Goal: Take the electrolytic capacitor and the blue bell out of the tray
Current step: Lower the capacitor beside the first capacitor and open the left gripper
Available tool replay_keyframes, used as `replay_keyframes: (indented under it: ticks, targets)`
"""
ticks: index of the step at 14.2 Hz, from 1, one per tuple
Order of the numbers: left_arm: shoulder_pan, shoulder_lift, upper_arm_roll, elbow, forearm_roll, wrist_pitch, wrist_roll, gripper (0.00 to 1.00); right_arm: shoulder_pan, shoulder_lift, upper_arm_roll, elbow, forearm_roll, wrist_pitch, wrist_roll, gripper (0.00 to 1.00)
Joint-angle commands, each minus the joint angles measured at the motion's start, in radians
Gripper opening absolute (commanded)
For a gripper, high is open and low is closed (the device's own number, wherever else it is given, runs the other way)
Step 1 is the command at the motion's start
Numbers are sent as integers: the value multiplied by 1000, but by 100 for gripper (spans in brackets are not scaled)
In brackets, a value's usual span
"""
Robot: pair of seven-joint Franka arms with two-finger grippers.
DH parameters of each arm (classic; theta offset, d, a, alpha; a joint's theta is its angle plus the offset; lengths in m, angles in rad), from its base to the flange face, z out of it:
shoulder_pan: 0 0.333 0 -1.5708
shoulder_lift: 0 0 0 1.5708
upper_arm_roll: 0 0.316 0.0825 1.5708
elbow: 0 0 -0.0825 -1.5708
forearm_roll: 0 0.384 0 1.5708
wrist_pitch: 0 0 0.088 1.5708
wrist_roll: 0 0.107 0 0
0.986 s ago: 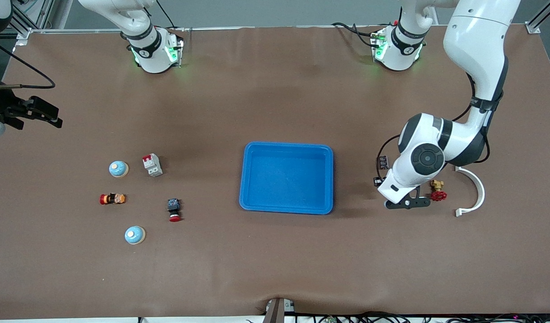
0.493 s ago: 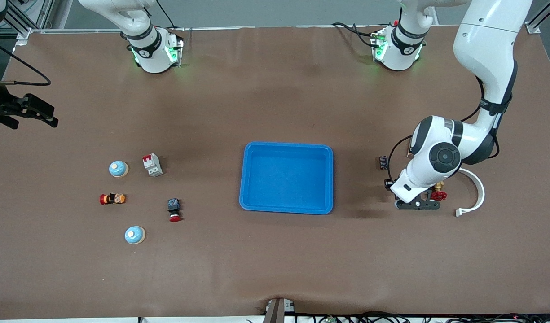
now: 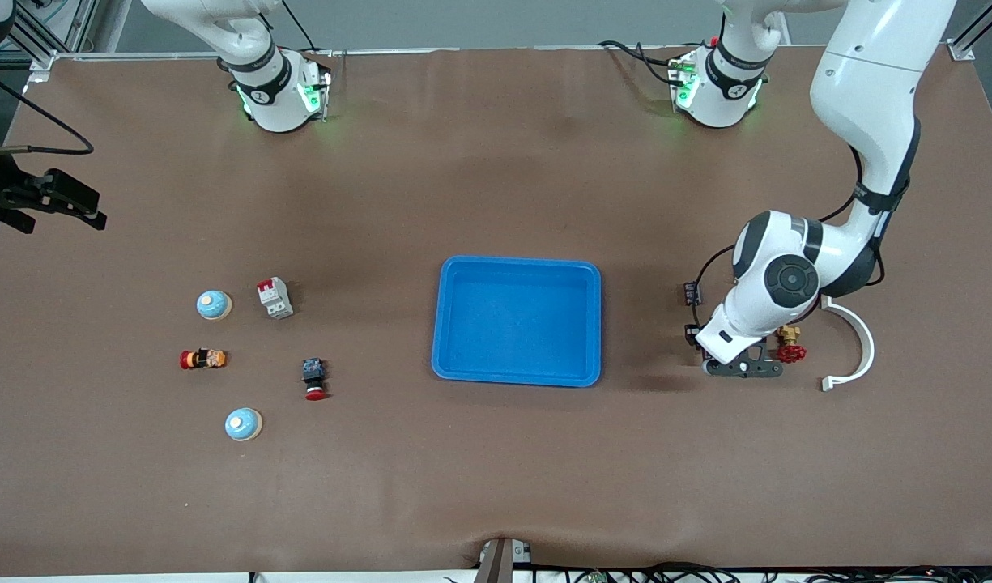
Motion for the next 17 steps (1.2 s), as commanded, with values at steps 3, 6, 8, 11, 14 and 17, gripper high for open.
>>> replay_keyframes:
  ticks: [3,6,8,11,14,17]
  targets:
    - [6,-2,0,-62,27,117,7,0,-12,-4,8,15,-10,0,-6,100]
    - [4,-3,0,-74,27,128,5,0,-12,-4,7,18,-9,0,-6,100]
    - [4,0,1,-74,27,131,5,0,-12,-3,7,18,-9,0,-6,100]
    - [4,9,3,-76,27,153,3,0,-12,-3,7,18,-7,0,-7,100]
    - [4,13,3,-89,27,185,0,0,-12,-3,7,21,-7,0,-6,100]
    - [4,21,8,-97,27,211,0,0,-12,-3,7,21,-4,1,-6,100]
